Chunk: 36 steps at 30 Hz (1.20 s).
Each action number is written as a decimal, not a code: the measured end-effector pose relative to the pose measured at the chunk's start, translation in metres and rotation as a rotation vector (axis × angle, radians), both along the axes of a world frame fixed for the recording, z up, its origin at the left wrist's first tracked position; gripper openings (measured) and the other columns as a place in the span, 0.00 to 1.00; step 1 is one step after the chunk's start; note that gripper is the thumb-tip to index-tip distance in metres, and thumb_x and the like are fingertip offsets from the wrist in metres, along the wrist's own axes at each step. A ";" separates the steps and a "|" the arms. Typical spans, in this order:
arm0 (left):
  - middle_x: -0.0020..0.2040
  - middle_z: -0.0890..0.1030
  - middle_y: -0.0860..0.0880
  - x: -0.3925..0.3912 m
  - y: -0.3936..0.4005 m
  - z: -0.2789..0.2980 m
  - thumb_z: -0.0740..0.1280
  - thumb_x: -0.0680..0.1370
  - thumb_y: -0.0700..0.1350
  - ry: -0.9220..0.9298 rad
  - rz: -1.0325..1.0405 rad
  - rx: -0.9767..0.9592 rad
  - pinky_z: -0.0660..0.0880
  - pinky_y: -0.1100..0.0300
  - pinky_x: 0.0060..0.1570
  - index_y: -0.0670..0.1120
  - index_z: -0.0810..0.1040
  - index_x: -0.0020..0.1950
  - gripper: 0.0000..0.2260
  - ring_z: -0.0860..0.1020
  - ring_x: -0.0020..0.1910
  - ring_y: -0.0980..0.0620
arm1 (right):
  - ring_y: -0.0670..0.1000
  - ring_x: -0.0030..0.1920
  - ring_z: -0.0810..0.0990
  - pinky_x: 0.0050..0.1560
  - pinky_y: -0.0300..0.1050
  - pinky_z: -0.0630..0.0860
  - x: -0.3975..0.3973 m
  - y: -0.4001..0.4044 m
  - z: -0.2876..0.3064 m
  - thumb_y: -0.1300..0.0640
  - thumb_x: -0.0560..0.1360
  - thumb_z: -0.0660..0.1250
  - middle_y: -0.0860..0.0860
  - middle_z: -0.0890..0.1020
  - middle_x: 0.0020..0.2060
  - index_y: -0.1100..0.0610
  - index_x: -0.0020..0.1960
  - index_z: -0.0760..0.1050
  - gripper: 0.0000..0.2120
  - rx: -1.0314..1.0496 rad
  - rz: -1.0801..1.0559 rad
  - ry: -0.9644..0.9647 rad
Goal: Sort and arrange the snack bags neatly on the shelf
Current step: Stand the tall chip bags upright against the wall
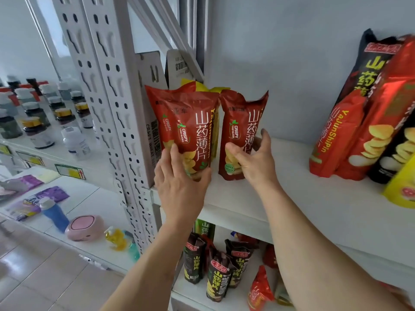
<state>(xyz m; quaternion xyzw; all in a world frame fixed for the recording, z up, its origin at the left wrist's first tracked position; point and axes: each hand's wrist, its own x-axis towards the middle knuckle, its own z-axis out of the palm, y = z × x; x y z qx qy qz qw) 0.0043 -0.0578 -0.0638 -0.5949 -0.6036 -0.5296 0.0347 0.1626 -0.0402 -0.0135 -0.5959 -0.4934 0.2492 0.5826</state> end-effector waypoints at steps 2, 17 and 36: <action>0.69 0.74 0.41 0.008 -0.003 -0.006 0.72 0.75 0.56 0.149 -0.007 0.187 0.66 0.47 0.67 0.42 0.71 0.72 0.30 0.68 0.68 0.41 | 0.50 0.71 0.69 0.60 0.41 0.70 0.005 -0.013 -0.006 0.38 0.69 0.74 0.51 0.68 0.73 0.51 0.79 0.52 0.48 -0.047 -0.032 -0.025; 0.49 0.84 0.47 0.177 -0.016 0.009 0.69 0.77 0.46 0.520 -0.508 0.395 0.76 0.52 0.44 0.44 0.85 0.50 0.08 0.81 0.49 0.45 | 0.52 0.58 0.79 0.55 0.47 0.74 0.158 -0.108 -0.003 0.47 0.80 0.63 0.49 0.81 0.58 0.52 0.61 0.78 0.14 -0.125 -0.200 -0.801; 0.78 0.62 0.47 0.313 0.007 0.051 0.70 0.76 0.58 -0.507 -0.618 -0.272 0.62 0.48 0.76 0.46 0.58 0.80 0.39 0.62 0.77 0.50 | 0.54 0.74 0.63 0.70 0.48 0.64 0.337 -0.138 0.015 0.39 0.70 0.73 0.55 0.65 0.74 0.55 0.79 0.55 0.46 0.087 -0.595 -0.243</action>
